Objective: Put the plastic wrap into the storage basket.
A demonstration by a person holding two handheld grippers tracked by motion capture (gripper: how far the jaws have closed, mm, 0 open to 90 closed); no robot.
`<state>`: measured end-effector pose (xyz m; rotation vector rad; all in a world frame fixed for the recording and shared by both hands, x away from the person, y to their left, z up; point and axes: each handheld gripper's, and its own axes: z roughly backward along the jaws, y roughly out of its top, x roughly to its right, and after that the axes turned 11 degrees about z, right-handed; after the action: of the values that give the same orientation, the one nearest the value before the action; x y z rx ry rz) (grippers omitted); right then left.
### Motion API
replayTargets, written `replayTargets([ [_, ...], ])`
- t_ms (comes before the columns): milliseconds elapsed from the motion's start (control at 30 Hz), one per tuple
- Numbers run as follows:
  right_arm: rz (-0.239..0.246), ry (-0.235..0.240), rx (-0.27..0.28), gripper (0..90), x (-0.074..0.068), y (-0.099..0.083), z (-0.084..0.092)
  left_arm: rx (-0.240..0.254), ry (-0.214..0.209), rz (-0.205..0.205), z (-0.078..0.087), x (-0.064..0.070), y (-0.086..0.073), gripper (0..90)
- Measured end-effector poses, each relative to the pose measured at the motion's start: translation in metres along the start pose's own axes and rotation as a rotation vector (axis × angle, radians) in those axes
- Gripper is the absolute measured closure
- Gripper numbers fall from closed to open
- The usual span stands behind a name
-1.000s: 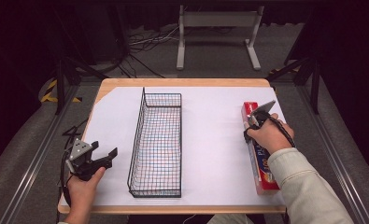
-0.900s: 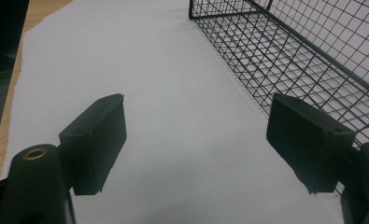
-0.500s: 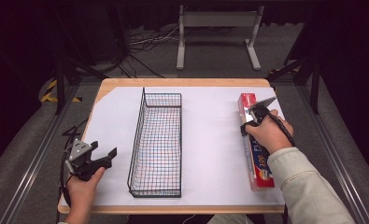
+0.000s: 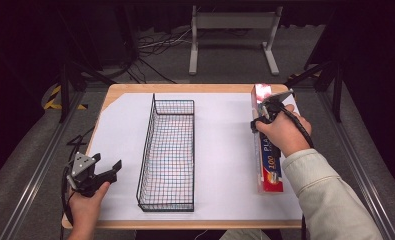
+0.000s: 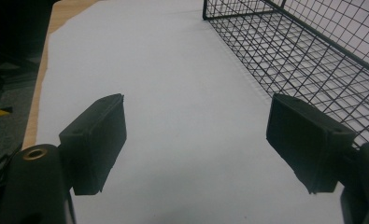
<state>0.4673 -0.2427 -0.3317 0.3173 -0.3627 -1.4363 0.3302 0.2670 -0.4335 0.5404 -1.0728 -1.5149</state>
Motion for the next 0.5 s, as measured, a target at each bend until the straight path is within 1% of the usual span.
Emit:
replayTargets([
  [67,-0.003,-0.001,0.020,40.3,-0.003,0.002,0.003,0.005,0.012,-0.001,0.001,0.000,-0.001,20.7],
  [200,-0.012,-0.007,0.029,40.2,-0.008,0.006,0.006,0.009,0.017,-0.003,0.001,0.000,-0.002,20.7],
  [233,-0.023,-0.008,0.035,40.2,-0.009,0.007,0.007,0.011,0.017,-0.004,0.001,0.000,-0.002,20.7],
  [267,-0.045,-0.009,0.041,40.2,-0.011,0.008,0.008,0.010,0.016,-0.005,0.001,0.000,-0.002,20.7],
  [333,-0.050,-0.009,0.049,40.1,-0.012,0.009,0.009,0.010,0.016,-0.004,0.001,0.000,-0.003,20.8],
  [367,-0.061,-0.011,0.056,40.1,-0.013,0.011,0.011,0.009,0.016,-0.005,0.000,0.000,-0.003,20.8],
  [400,-0.056,-0.014,0.060,40.1,-0.014,0.012,0.013,0.003,0.019,-0.006,-0.001,0.001,-0.004,20.9],
  [500,-0.075,-0.013,0.065,40.1,-0.020,0.015,0.018,0.004,0.020,-0.007,-0.003,0.001,-0.005,20.9],
])
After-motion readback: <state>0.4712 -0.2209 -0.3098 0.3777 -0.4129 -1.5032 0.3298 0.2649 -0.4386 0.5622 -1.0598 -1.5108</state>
